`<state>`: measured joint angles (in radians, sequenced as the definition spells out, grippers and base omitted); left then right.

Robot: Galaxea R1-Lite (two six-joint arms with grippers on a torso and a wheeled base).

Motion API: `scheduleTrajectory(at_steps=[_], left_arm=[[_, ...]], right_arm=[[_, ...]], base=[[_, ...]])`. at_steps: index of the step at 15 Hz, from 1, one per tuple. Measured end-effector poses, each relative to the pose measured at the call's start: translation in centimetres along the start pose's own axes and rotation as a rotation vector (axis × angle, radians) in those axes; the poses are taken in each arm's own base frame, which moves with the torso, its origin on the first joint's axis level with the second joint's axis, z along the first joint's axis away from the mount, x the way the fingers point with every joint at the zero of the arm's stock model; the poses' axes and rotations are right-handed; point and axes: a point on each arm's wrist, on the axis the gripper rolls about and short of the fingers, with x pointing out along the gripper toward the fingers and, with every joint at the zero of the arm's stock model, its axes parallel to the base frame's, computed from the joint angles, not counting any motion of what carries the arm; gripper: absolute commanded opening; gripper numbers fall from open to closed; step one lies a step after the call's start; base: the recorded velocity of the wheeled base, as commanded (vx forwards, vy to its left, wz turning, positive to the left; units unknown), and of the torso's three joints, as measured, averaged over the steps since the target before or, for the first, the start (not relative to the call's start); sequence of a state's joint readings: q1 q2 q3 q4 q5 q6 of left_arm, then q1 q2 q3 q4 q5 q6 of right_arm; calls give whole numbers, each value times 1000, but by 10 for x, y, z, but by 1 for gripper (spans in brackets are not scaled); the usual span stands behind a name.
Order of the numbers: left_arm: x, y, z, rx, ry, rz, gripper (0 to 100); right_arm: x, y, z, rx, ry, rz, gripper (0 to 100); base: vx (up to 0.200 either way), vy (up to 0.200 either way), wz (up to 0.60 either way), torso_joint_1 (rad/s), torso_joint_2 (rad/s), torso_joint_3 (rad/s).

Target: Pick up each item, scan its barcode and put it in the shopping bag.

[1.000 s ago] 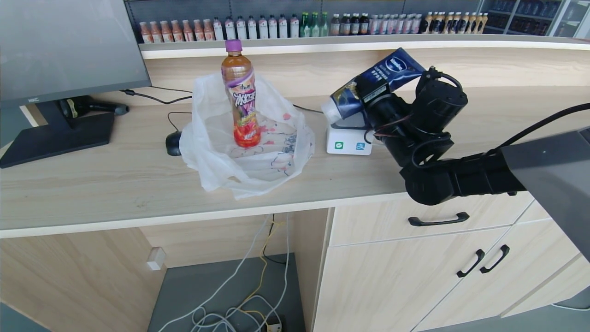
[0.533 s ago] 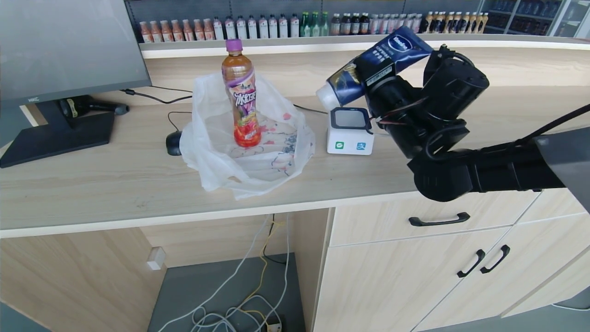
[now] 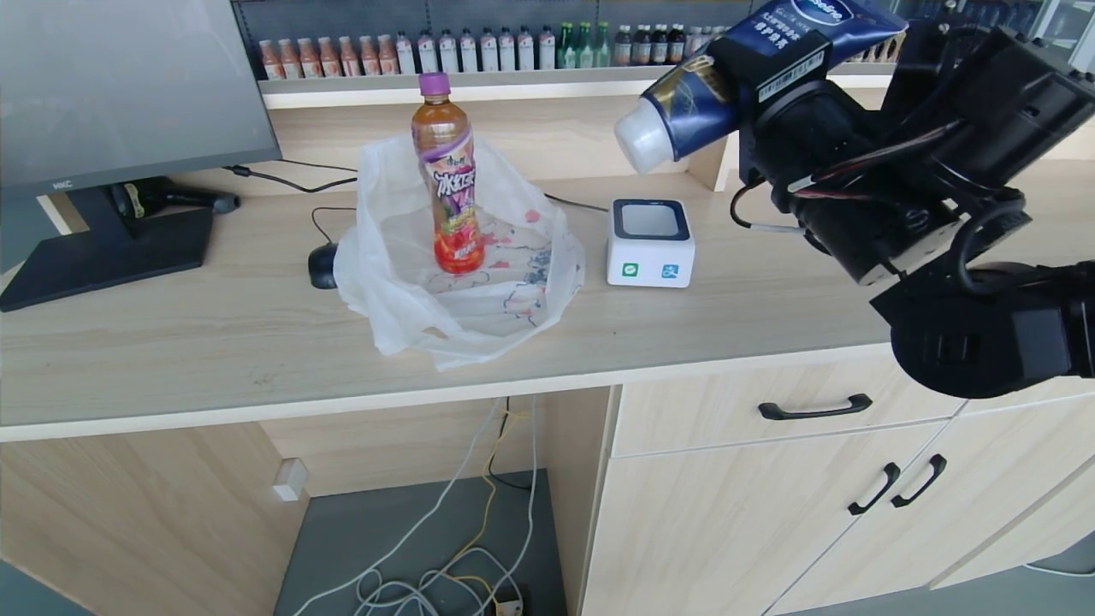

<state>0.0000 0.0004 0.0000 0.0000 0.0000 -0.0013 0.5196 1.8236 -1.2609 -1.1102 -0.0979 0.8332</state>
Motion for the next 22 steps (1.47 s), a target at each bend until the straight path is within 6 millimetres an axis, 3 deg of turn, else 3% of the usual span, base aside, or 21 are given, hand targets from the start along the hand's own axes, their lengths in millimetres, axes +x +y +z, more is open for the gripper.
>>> scheduleTrajectory(at_steps=[4,10,18,22], left_arm=[[0,0,0,0,0,0,0],[0,0,0,0,0,0,0],[0,0,0,1,0,-1,0],[0,0,0,1,0,-2,0]], right_arm=[[-35,18,18,-33,12,-8,0],[-76,35,17,-224,53,24,0],[-113,15,-3,-831,131,35,0],[-118,6,-8,-992,182,113,0]], base=[[0,0,0,0,0,0],[0,0,0,0,0,0],[0,0,0,0,0,0],[0,0,0,0,0,0]])
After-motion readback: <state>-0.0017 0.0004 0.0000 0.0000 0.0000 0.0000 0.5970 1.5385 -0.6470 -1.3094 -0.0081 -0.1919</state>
